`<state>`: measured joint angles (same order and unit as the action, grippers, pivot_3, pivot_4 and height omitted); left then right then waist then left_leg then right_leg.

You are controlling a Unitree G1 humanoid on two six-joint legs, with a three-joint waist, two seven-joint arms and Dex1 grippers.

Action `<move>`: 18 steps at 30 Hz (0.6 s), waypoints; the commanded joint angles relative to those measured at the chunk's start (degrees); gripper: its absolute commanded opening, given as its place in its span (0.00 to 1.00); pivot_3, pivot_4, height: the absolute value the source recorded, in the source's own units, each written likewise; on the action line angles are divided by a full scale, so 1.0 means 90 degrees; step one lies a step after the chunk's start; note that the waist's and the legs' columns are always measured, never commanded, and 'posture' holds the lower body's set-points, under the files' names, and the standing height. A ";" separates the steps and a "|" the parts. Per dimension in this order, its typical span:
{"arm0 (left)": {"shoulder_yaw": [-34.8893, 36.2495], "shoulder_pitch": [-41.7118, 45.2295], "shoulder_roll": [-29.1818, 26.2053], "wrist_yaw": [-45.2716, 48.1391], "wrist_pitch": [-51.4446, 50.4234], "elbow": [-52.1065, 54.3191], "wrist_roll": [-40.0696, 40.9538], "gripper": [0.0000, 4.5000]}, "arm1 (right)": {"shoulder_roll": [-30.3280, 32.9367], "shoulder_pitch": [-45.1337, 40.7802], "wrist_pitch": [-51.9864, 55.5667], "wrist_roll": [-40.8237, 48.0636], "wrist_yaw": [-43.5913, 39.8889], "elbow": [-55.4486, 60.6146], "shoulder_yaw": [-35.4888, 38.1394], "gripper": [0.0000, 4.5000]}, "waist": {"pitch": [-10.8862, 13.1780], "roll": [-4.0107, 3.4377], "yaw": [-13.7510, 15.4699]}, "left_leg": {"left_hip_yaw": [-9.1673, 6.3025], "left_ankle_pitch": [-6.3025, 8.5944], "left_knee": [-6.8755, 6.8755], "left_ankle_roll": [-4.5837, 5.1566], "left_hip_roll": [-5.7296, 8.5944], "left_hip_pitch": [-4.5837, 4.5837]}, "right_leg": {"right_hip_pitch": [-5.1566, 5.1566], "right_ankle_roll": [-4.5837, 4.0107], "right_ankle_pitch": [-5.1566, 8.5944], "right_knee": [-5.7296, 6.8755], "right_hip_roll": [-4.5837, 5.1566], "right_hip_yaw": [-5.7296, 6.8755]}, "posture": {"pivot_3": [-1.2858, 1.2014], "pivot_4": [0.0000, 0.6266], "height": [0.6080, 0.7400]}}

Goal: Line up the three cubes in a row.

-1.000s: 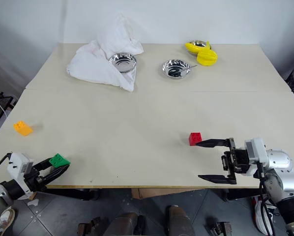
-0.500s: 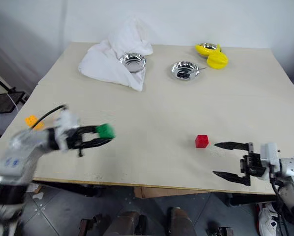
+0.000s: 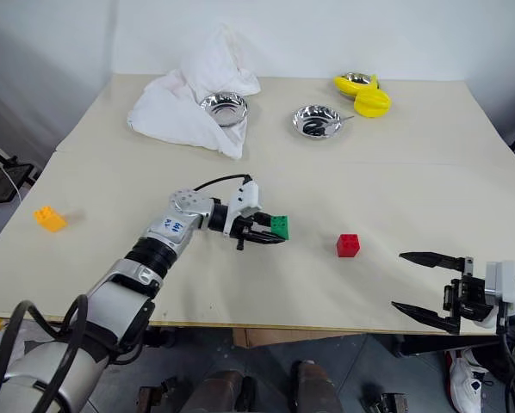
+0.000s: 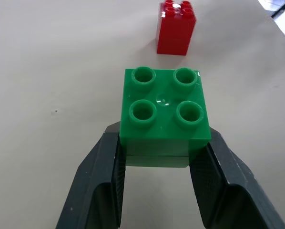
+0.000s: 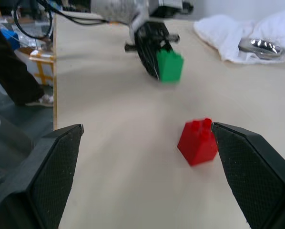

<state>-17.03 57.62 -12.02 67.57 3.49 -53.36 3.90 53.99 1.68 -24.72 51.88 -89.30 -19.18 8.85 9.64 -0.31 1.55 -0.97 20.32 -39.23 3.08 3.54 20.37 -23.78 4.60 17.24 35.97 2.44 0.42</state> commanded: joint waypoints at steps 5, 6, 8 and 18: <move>-0.0227 0.0429 0.0375 0.0033 0.0772 -0.1033 -0.0745 0.33 | -0.0229 0.0555 0.0423 -0.0244 -0.0333 0.0823 0.0842 1.00 | 0.0003 0.0005 0.0056 | -0.0002 0.0000 -0.0001 0.0000 0.0001 0.0004 | -0.0001 0.0003 -0.0002 -0.0002 0.0002 0.0000 | 0.52 0.24 1.00; -0.0213 0.0454 0.0393 0.0053 0.0806 -0.1106 -0.0783 0.33 | -0.0262 0.0589 0.0470 -0.0286 -0.0335 0.0872 0.0894 1.00 | 0.0003 0.0005 0.0062 | -0.0001 0.0000 -0.0002 0.0001 0.0002 0.0001 | 0.0002 0.0004 -0.0002 -0.0003 0.0003 -0.0002 | 0.52 0.24 1.00; -0.0197 0.0501 0.0421 0.0063 0.0854 -0.1239 -0.0864 0.33 | -0.0336 0.0630 0.0549 -0.0362 -0.0336 0.0950 0.0978 1.00 | 0.0003 0.0005 0.0100 | -0.0002 0.0000 -0.0002 0.0001 0.0002 -0.0001 | 0.0006 0.0004 -0.0002 -0.0003 0.0003 -0.0003 | 0.52 0.24 1.00; 0.0094 0.0607 0.0451 -0.0001 0.0867 -0.1417 -0.0936 0.73 | -0.0590 0.0672 0.0767 -0.0653 -0.0355 0.1104 0.1121 1.00 | 0.0004 0.0006 0.0164 | -0.0001 -0.0001 -0.0008 0.0002 0.0004 -0.0003 | 0.0008 0.0004 -0.0003 0.0000 0.0004 -0.0003 | 0.52 0.24 1.00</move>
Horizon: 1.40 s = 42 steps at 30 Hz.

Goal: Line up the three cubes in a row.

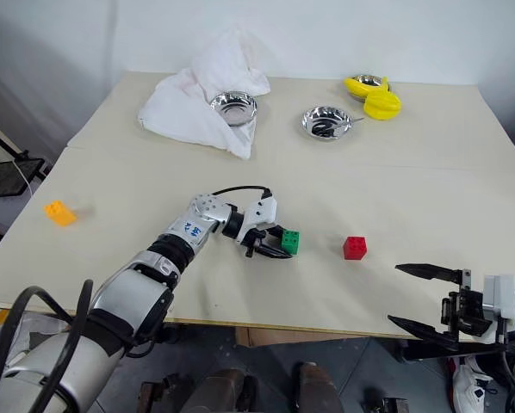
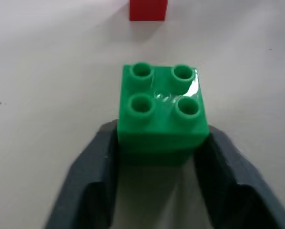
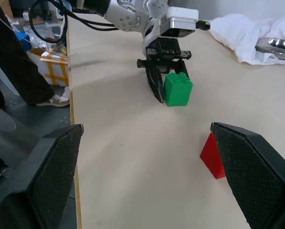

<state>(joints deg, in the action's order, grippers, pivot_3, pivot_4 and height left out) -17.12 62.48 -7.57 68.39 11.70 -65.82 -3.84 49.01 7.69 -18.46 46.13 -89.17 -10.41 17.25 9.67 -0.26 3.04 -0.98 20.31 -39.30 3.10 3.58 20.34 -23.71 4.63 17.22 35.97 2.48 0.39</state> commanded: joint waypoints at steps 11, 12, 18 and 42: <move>0.1558 -0.1591 -0.1710 0.1322 0.0156 0.2765 0.1578 1.00 | -0.0485 -0.0767 0.0523 -0.0104 -0.0297 0.0192 -0.0092 1.00 | 0.0001 0.0002 -0.0213 | -0.0003 -0.0003 0.0011 -0.0012 -0.0003 0.0002 | -0.0019 -0.0001 0.0000 0.0016 -0.0003 0.0003 | 0.52 0.24 1.00; 0.1905 -0.1933 -0.2017 0.1292 0.0123 0.3170 0.1865 1.00 | -0.0561 -0.0886 0.0592 -0.0086 -0.0292 0.0199 -0.0161 1.00 | 0.0001 0.0002 -0.0273 | 0.0001 -0.0003 0.0012 -0.0013 -0.0005 0.0001 | -0.0021 -0.0001 0.0000 0.0013 -0.0003 0.0001 | 0.52 0.24 1.00; 0.3853 -0.4070 -0.3263 0.0005 -0.0318 0.5106 0.2686 1.00 | -0.1175 -0.1556 0.0862 -0.0014 -0.0349 0.0237 -0.0550 1.00 | 0.0003 0.0005 -0.0325 | -0.0005 -0.0002 0.0006 -0.0014 -0.0008 -0.0001 | -0.0013 -0.0005 0.0002 0.0012 -0.0001 0.0007 | 0.52 0.24 1.00; 0.7489 -0.9188 -0.1510 -0.5051 -0.1697 0.8233 0.3750 1.00 | -0.1047 -0.2827 0.0516 0.0421 -0.0370 -0.0185 -0.2442 1.00 | 0.0010 0.0020 -0.0178 | -0.0004 0.0026 0.0019 0.0025 -0.0006 -0.0015 | 0.0024 -0.0015 0.0007 -0.0030 0.0012 0.0006 | 0.52 0.24 1.00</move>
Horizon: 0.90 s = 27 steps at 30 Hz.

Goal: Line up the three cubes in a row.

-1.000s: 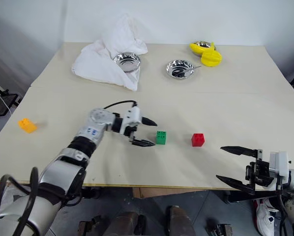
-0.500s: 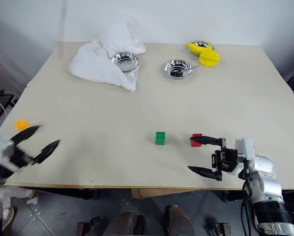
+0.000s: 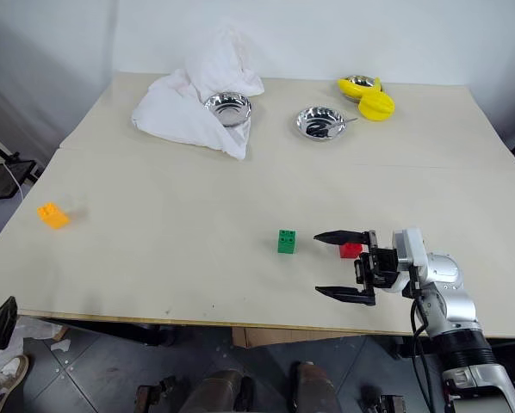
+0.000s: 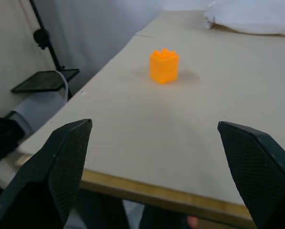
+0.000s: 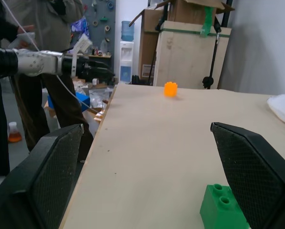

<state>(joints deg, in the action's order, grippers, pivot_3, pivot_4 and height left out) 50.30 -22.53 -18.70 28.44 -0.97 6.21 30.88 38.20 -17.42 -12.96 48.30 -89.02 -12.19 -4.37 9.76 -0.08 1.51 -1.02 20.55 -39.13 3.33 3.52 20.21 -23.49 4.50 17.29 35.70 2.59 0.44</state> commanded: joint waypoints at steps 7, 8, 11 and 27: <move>-0.0837 0.2184 -0.1214 -0.2617 -0.2890 0.0490 -0.0140 1.00 | 0.0282 -0.0038 -0.0034 0.0272 -0.0387 0.0022 -0.0164 1.00 | -0.0003 0.0007 -0.0012 | -0.0001 -0.0005 0.0000 -0.0010 0.0002 -0.0002 | -0.0008 0.0005 -0.0003 0.0022 0.0000 0.0001 | 0.52 0.24 1.00; -0.0974 0.2494 -0.1311 -0.2764 -0.3047 0.0327 -0.0233 1.00 | 0.0283 -0.0039 -0.0025 0.0274 -0.0387 0.0029 -0.0173 1.00 | -0.0003 0.0007 -0.0014 | 0.0000 -0.0004 0.0000 -0.0012 0.0003 -0.0002 | -0.0010 0.0006 -0.0004 0.0025 0.0000 0.0001 | 0.52 0.24 1.00; -0.1277 0.3560 -0.1557 -0.3477 -0.3882 -0.0516 -0.0531 1.00 | 0.0258 -0.0066 0.0005 0.0264 -0.0387 0.0046 -0.0224 1.00 | -0.0003 0.0006 -0.0032 | 0.0001 -0.0001 0.0002 -0.0020 0.0002 -0.0002 | -0.0019 0.0008 -0.0005 0.0030 -0.0005 0.0003 | 0.52 0.24 1.00; -0.1660 0.5931 -0.1595 -0.4267 -0.4051 -0.2998 -0.0989 1.00 | 0.0008 0.0138 0.0172 0.0060 -0.0387 0.0278 0.0003 1.00 | -0.0003 0.0016 -0.0006 | -0.0013 -0.0006 -0.0011 -0.0032 -0.0001 0.0016 | -0.0024 0.0017 -0.0009 0.0036 -0.0013 0.0034 | 0.52 0.24 1.00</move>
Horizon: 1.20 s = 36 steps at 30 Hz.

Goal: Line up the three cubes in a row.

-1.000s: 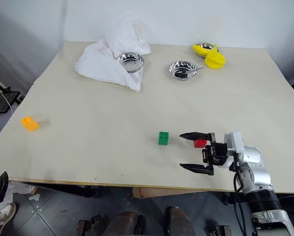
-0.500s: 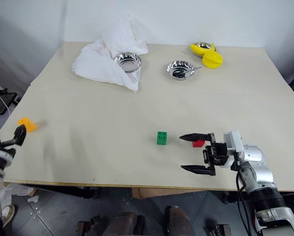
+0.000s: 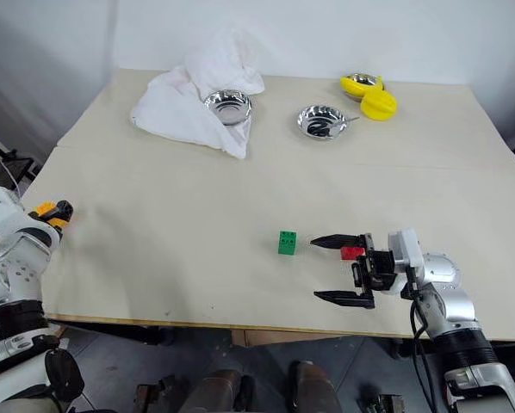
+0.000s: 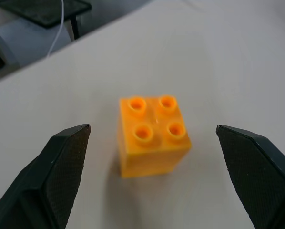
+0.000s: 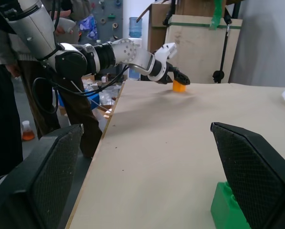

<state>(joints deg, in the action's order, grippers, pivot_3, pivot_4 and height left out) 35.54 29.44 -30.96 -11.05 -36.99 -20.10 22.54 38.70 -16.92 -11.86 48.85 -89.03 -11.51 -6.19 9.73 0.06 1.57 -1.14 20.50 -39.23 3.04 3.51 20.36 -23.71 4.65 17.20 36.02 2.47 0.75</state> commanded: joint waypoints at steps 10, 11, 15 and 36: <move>-0.0257 0.0304 -0.0425 0.0282 0.0333 -0.0448 -0.0429 0.45 | -0.0245 0.0248 0.0079 -0.0175 -0.0386 0.0286 0.0385 1.00 | 0.0000 0.0000 -0.0016 | 0.0001 -0.0004 -0.0001 -0.0007 0.0000 -0.0001 | 0.0000 0.0000 0.0000 0.0002 0.0000 0.0001 | 0.52 0.24 1.00; -0.0294 0.0274 -0.0481 0.0378 0.0307 -0.0454 -0.0437 0.39 | -0.0256 0.0268 0.0073 -0.0207 -0.0386 0.0288 0.0402 1.00 | 0.0000 0.0000 -0.0016 | 0.0001 -0.0004 -0.0001 -0.0007 0.0000 -0.0001 | 0.0000 0.0000 0.0000 0.0003 0.0000 0.0001 | 0.52 0.24 1.00; -0.0568 -0.0074 -0.0672 0.1453 0.0845 -0.0192 -0.0394 0.33 | -0.0306 0.0320 0.0046 -0.0328 -0.0386 0.0277 0.0572 1.00 | 0.0000 0.0000 -0.0019 | 0.0000 -0.0004 -0.0001 -0.0007 0.0000 -0.0001 | 0.0000 0.0000 0.0000 0.0002 0.0000 0.0001 | 0.52 0.24 1.00; -0.4628 0.1921 -0.0140 1.0397 0.5887 -0.2909 -0.1273 0.33 | 0.1237 0.1975 -0.0009 -0.0311 -0.0232 0.0337 0.2962 1.00 | 0.0009 -0.0045 -0.0022 | 0.0007 -0.0016 0.0004 -0.0001 0.0004 -0.0003 | 0.0004 -0.0013 0.0007 -0.0012 0.0019 0.0013 | 0.52 0.24 1.00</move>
<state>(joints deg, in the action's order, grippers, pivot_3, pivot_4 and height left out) -5.95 44.91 -32.32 82.11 12.50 -42.54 12.90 50.02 0.11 -12.40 44.75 -89.00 -11.36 18.07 9.81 -0.34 1.37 -1.04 20.36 -39.19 3.04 3.55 20.34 -23.70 4.55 17.26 35.93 2.64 0.83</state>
